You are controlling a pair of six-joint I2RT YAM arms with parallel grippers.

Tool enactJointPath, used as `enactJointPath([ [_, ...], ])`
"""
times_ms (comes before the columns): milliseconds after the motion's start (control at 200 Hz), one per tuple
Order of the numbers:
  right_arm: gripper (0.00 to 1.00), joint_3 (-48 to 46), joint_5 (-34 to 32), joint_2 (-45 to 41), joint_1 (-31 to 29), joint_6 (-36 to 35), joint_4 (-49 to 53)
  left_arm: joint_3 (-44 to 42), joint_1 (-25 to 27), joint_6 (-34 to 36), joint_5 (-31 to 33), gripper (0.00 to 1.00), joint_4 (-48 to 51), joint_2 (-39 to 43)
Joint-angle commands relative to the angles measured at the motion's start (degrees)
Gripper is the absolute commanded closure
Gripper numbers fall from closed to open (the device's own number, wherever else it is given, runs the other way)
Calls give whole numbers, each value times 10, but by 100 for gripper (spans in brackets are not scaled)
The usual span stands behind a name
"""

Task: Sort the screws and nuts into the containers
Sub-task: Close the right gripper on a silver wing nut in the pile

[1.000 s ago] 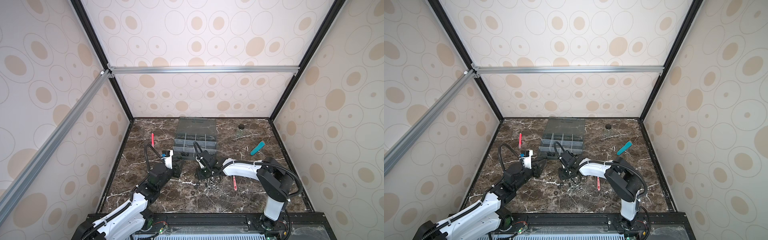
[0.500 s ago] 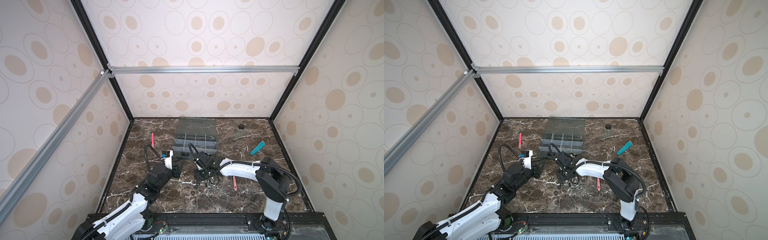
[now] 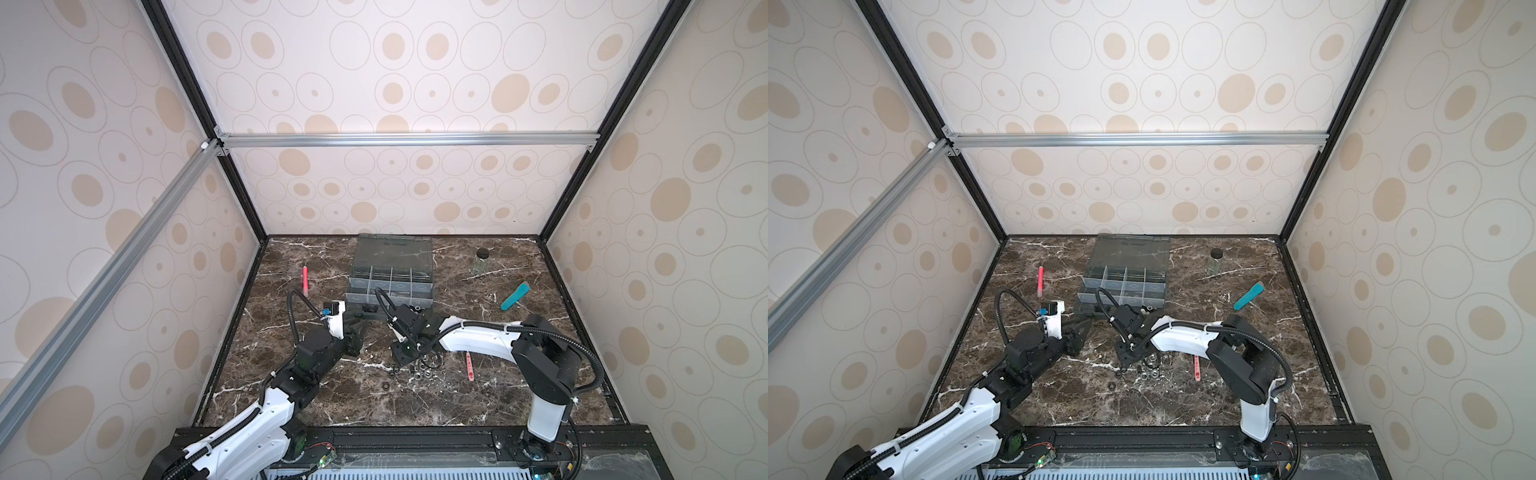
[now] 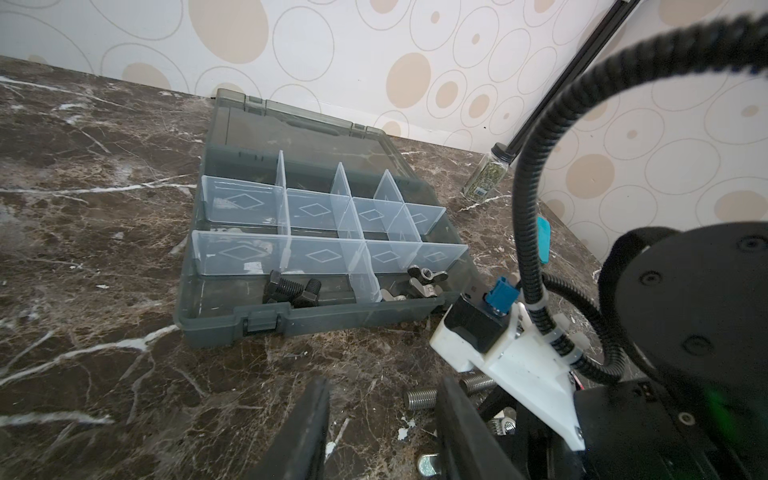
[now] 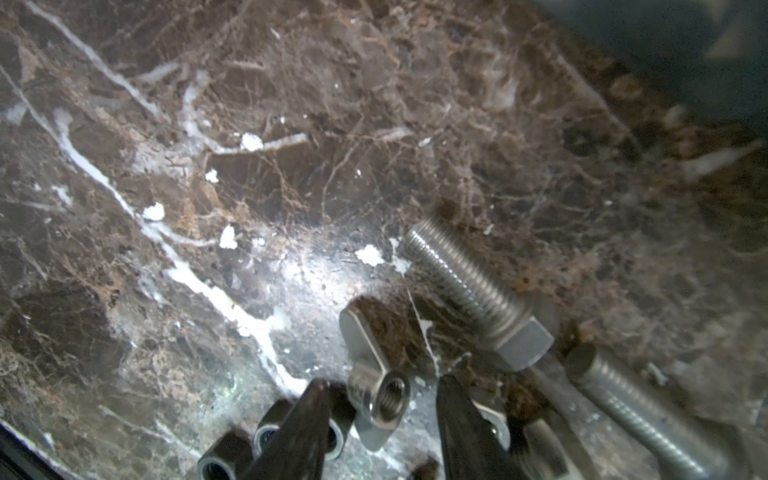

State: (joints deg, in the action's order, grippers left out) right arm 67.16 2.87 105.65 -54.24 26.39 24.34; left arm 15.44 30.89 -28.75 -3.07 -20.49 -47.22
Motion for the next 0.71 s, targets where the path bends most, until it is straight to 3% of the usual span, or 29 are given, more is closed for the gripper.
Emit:
enactJointPath([
  [0,54,25,-7,14,-10,-8,22,4,-2,-8,4,57,-4,8],
  [480,60,59,-86,34,-26,-32,94,4,-1,-10,4,57,-4,7],
  [700,62,71,-92,44,-31,-36,99,4,-1,-12,4,57,-4,7],
])
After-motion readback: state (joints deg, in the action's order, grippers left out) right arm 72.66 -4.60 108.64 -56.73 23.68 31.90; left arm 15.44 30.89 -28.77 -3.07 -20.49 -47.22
